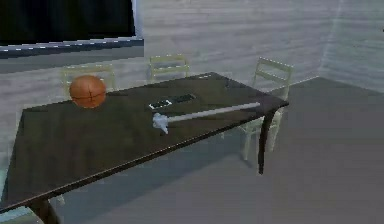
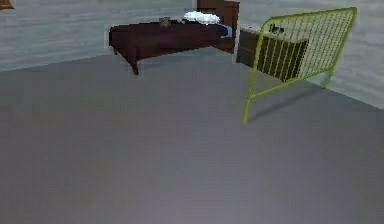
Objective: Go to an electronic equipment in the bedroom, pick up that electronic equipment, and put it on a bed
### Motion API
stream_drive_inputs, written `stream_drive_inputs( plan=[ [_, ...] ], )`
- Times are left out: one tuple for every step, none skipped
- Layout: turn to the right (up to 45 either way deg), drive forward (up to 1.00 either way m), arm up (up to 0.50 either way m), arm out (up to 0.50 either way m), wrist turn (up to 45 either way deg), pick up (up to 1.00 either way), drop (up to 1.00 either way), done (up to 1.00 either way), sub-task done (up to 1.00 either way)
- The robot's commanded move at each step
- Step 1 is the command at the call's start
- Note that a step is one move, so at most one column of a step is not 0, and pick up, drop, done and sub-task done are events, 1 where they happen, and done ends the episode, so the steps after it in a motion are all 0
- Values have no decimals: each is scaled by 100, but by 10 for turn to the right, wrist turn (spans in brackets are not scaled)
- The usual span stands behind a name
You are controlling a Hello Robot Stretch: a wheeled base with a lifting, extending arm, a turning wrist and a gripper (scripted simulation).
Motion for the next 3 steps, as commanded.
stream_drive_inputs(
  plan=[
    [-90, 0, 0, 0, 0, 0, 0, 0, 0],
    [0, 30, 0, 0, 0, 0, 0, 0, 0],
    [-450, 0, 0, 0, 0, 0, 0, 0, 0]
  ],
)
